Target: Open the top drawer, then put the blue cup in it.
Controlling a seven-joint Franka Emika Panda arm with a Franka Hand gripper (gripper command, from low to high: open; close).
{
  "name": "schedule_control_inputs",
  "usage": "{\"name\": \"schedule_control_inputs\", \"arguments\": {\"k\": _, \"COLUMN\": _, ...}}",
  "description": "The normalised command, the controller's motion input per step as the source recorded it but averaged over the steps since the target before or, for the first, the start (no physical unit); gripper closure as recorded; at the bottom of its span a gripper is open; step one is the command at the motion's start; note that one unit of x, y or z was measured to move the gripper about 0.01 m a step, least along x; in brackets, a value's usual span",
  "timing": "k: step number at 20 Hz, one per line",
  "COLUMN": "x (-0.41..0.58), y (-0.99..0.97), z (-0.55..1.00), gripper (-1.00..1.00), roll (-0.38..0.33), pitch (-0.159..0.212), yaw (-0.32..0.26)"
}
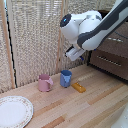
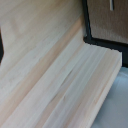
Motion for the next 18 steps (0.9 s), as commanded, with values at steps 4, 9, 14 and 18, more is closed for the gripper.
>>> {"name": "schedule_control_inputs", "arguments": {"k": 4, "x": 0.690, "y": 0.17, "z": 0.08, "gripper": -1.00, "roll": 0.219, "pitch": 0.034, "yaw": -0.113}}
{"name": "schedule_control_inputs", "arguments": {"k": 9, "x": 0.568, "y": 0.28, "z": 0.07, "gripper": -1.00, "roll": 0.287, "pitch": 0.099, "yaw": -0.127}}
{"name": "schedule_control_inputs", "arguments": {"k": 14, "x": 0.425, "y": 0.28, "z": 0.05, "gripper": -1.00, "roll": 0.300, "pitch": 0.137, "yaw": -0.164}}
{"name": "schedule_control_inputs", "arguments": {"k": 18, "x": 0.421, "y": 0.16, "z": 0.04, "gripper": -1.00, "roll": 0.279, "pitch": 0.133, "yaw": -0.201}}
